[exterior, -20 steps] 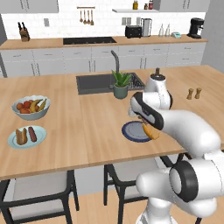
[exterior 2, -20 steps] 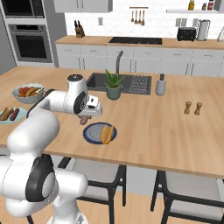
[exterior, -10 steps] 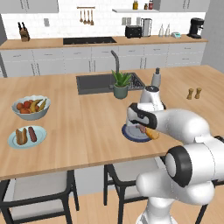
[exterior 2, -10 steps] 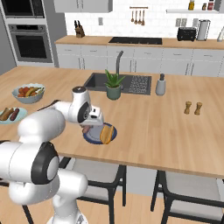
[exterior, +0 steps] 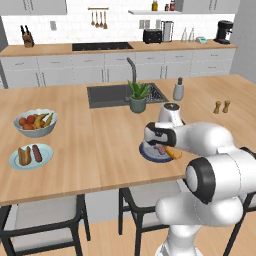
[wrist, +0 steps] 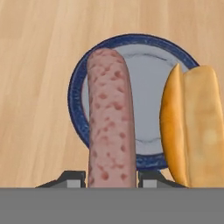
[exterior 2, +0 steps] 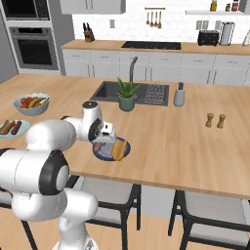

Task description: Place one bun and one sausage from the bowl on each plate.

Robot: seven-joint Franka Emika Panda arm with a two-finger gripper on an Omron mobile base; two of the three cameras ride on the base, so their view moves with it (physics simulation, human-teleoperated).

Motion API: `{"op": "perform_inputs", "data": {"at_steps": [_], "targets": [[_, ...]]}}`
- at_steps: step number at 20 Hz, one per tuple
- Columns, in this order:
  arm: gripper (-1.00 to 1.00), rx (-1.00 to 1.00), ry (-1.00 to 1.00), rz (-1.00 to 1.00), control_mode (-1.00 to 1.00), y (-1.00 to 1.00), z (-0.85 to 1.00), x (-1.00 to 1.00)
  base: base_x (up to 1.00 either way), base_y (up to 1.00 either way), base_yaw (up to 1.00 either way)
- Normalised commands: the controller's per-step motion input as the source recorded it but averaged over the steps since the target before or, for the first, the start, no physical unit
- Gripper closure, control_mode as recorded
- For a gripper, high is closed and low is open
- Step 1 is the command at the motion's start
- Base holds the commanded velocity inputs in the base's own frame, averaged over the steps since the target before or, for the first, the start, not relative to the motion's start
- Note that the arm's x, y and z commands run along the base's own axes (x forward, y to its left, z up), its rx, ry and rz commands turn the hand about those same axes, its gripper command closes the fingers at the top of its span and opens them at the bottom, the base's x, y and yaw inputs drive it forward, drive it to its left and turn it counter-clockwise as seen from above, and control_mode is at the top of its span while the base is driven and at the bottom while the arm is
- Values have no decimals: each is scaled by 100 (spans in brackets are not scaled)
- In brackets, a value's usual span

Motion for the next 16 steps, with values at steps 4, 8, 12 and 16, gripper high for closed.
{"op": "perform_inputs", "data": {"at_steps": [4,8,12,16], "targets": [[100,0,0,0,-100,7,-16,48,0,0,0],[100,0,0,0,-100,7,-19,41,0,0,0],[100,0,0,0,-100,0,-28,23,0,0,0],[100,0,0,0,-100,0,-29,0,0,0,0]]}}
